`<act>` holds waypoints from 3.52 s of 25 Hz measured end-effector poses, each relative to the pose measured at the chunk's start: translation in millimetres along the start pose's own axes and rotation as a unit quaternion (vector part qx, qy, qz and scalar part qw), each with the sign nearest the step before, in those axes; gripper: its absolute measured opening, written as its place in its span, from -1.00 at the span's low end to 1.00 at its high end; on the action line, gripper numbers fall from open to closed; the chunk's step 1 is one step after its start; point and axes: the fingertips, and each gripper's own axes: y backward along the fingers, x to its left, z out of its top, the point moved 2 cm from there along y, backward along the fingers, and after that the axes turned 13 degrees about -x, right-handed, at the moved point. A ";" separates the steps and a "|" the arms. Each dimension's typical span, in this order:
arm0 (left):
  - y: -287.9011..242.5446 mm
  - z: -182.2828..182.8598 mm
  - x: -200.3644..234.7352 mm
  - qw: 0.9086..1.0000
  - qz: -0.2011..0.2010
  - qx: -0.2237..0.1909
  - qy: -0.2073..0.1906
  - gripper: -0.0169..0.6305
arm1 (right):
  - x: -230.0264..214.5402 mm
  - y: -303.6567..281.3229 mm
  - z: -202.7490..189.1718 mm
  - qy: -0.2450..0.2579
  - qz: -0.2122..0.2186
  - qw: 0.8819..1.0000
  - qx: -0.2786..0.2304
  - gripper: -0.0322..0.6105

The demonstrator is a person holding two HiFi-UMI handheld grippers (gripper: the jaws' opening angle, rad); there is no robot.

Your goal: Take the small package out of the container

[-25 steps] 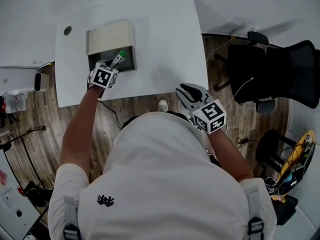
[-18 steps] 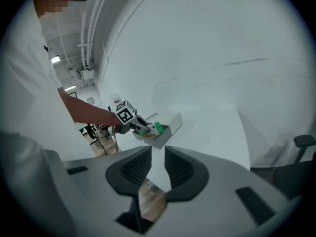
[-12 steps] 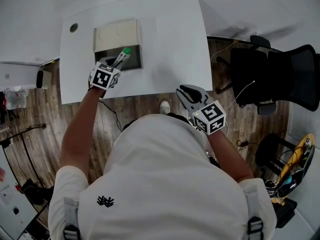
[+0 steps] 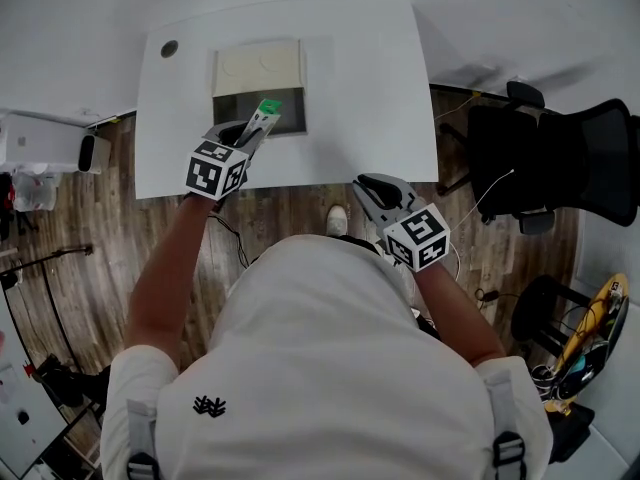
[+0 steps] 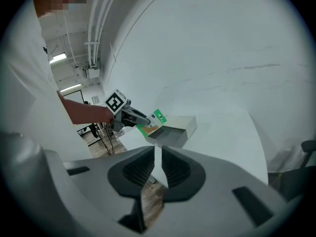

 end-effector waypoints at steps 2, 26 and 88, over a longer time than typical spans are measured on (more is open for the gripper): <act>14.5 0.4 -8.8 1.000 -0.005 -0.010 0.007 -0.65 | 10.2 -2.4 -0.8 0.001 0.002 1.000 0.001 -0.76; 191.3 -38.5 -70.4 0.994 -0.068 -0.080 0.025 -0.65 | 143.7 -19.2 -20.4 0.028 -0.002 1.000 0.007 -0.86; 282.5 -81.0 -97.7 0.989 -0.109 -0.097 0.018 -0.65 | 236.1 -7.0 -25.2 0.038 -0.019 0.999 -0.031 -0.88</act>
